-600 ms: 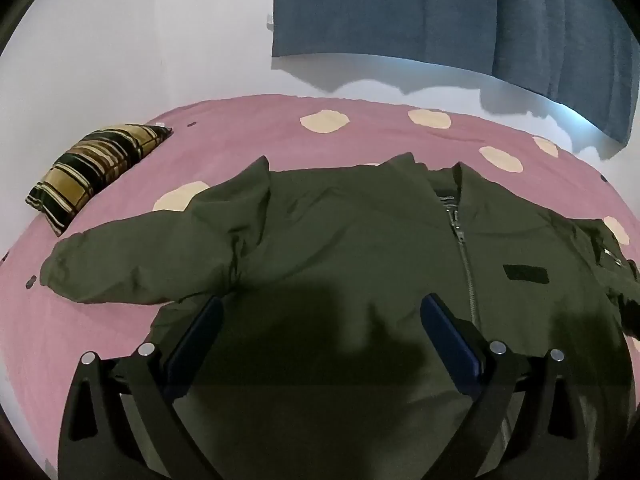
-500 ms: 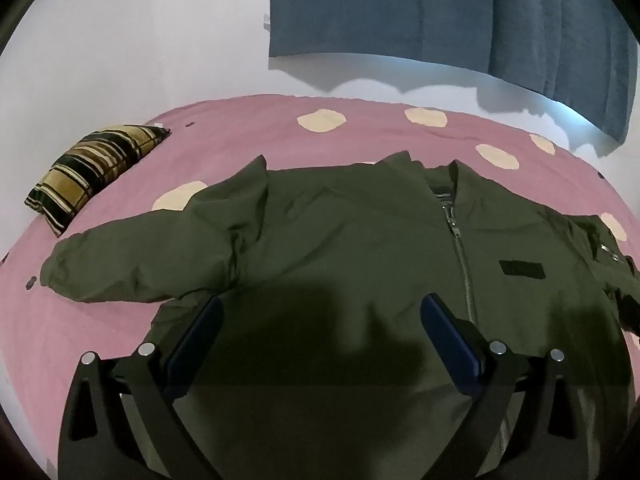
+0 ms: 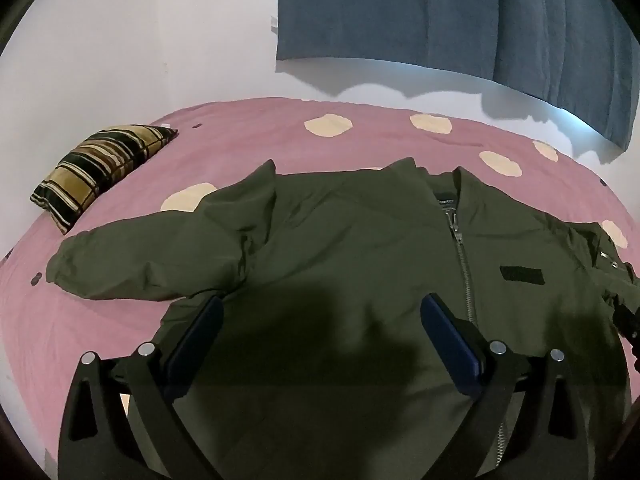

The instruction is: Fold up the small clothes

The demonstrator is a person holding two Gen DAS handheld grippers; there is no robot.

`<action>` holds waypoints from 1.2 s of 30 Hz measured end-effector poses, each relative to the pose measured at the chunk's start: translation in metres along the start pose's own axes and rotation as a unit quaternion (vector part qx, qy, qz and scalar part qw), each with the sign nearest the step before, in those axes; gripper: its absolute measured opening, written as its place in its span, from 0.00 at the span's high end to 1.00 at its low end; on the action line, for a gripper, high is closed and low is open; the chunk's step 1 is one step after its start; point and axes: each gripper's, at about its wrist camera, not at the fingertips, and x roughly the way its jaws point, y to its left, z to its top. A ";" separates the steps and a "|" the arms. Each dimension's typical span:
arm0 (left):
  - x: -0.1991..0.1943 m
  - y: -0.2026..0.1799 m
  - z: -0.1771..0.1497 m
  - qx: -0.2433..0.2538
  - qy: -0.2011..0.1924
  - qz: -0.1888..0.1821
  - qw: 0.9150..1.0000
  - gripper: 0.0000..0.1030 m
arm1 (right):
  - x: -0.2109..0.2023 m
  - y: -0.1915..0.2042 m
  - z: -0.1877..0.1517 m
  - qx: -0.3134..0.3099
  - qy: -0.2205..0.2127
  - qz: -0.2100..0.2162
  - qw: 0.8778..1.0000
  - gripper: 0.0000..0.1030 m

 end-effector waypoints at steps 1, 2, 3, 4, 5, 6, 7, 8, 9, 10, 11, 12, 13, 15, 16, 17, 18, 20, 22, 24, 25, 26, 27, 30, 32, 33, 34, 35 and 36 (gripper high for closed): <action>-0.001 0.000 0.001 -0.001 0.000 -0.001 1.000 0.05 | 0.000 0.000 -0.001 0.000 0.001 0.000 1.000 0.02; -0.001 0.000 0.001 -0.001 -0.001 -0.002 1.000 0.05 | 0.000 0.001 -0.001 0.000 0.000 0.000 1.000 0.02; -0.001 0.000 0.001 0.000 0.000 -0.003 1.000 0.05 | 0.000 0.001 -0.001 -0.001 0.001 -0.001 1.000 0.02; -0.001 0.000 0.001 0.000 0.000 -0.002 1.000 0.05 | 0.000 0.001 -0.001 -0.001 0.001 -0.001 1.000 0.02; -0.001 0.000 0.000 0.000 0.000 -0.003 1.000 0.05 | 0.001 0.001 -0.001 -0.001 0.001 0.000 1.000 0.02; 0.000 0.001 0.000 0.000 0.001 -0.003 1.000 0.05 | 0.001 0.002 -0.002 -0.001 0.002 0.000 1.000 0.02; 0.000 0.000 0.000 0.000 0.002 -0.004 1.000 0.05 | 0.001 0.002 -0.002 -0.001 0.002 -0.001 1.000 0.02; 0.000 0.000 -0.001 0.001 0.002 -0.004 1.000 0.05 | 0.001 0.002 -0.003 -0.001 0.002 -0.001 1.000 0.02; 0.000 -0.001 0.000 0.001 0.003 -0.004 1.000 0.05 | 0.001 0.002 -0.003 -0.001 0.003 -0.001 1.000 0.02; 0.001 -0.001 0.000 0.002 0.004 -0.005 1.000 0.05 | 0.001 0.002 -0.004 0.000 0.003 0.000 1.000 0.02; 0.001 -0.001 0.000 0.002 0.005 -0.005 1.000 0.05 | 0.002 0.002 -0.004 -0.001 0.004 -0.001 1.000 0.02; 0.001 -0.001 -0.002 0.003 0.004 -0.004 1.000 0.05 | 0.002 0.002 -0.004 -0.001 0.004 -0.001 1.000 0.02; 0.001 -0.001 -0.001 0.002 0.004 -0.004 1.000 0.05 | 0.002 0.002 -0.004 -0.001 0.005 -0.001 1.000 0.02; 0.001 -0.002 -0.003 0.003 0.004 -0.004 1.000 0.05 | 0.002 0.002 -0.004 -0.001 0.005 -0.001 1.000 0.02; 0.001 -0.002 -0.004 0.004 0.003 -0.003 1.000 0.05 | 0.002 0.002 -0.004 -0.001 0.005 -0.001 1.000 0.02; 0.001 -0.002 -0.004 0.004 0.004 -0.003 1.000 0.05 | 0.002 0.002 -0.004 -0.001 0.005 -0.001 1.000 0.02; 0.001 -0.002 -0.004 0.003 0.004 -0.002 1.000 0.05 | 0.002 0.002 -0.005 -0.001 0.005 -0.001 1.000 0.02; 0.002 -0.003 -0.005 0.004 0.005 -0.002 1.000 0.05 | 0.002 0.002 -0.004 -0.001 0.005 -0.001 1.000 0.02; 0.003 -0.003 -0.006 0.005 0.005 -0.002 1.000 0.05 | 0.002 0.002 -0.004 -0.001 0.006 -0.001 1.000 0.02; 0.003 -0.003 -0.007 0.006 0.005 -0.002 1.000 0.05 | 0.003 0.002 -0.004 -0.001 0.007 -0.001 1.000 0.02; 0.003 -0.004 -0.007 0.006 0.005 -0.002 1.000 0.05 | 0.003 0.002 -0.004 -0.001 0.007 -0.001 1.000 0.02; 0.003 -0.004 -0.007 0.007 0.005 -0.001 1.000 0.05 | 0.003 0.002 -0.004 -0.001 0.008 -0.001 1.000 0.02; 0.003 -0.004 -0.008 0.008 0.005 -0.001 1.000 0.05 | 0.003 0.002 -0.005 -0.001 0.008 -0.001 1.000 0.02; 0.003 -0.005 -0.008 0.008 0.006 0.000 1.000 0.05 | 0.003 0.002 -0.005 -0.001 0.008 -0.001 1.000 0.02; 0.003 -0.005 -0.009 0.008 0.006 0.000 1.000 0.05 | 0.003 0.002 -0.005 -0.001 0.008 -0.001 1.000 0.02; 0.003 -0.005 -0.008 0.008 0.005 0.000 1.000 0.05 | 0.003 0.002 -0.005 -0.001 0.007 -0.001 1.000 0.02; 0.003 -0.005 -0.008 0.008 0.005 0.000 1.000 0.05 | 0.003 0.002 -0.004 -0.001 0.008 -0.001 1.000 0.02; 0.003 -0.005 -0.008 0.007 0.005 0.000 1.000 0.05 | 0.003 0.002 -0.004 -0.001 0.008 -0.001 1.000 0.02; 0.003 -0.005 -0.008 0.007 0.005 0.000 1.000 0.05 | 0.003 0.002 -0.004 -0.001 0.008 -0.001 1.000 0.02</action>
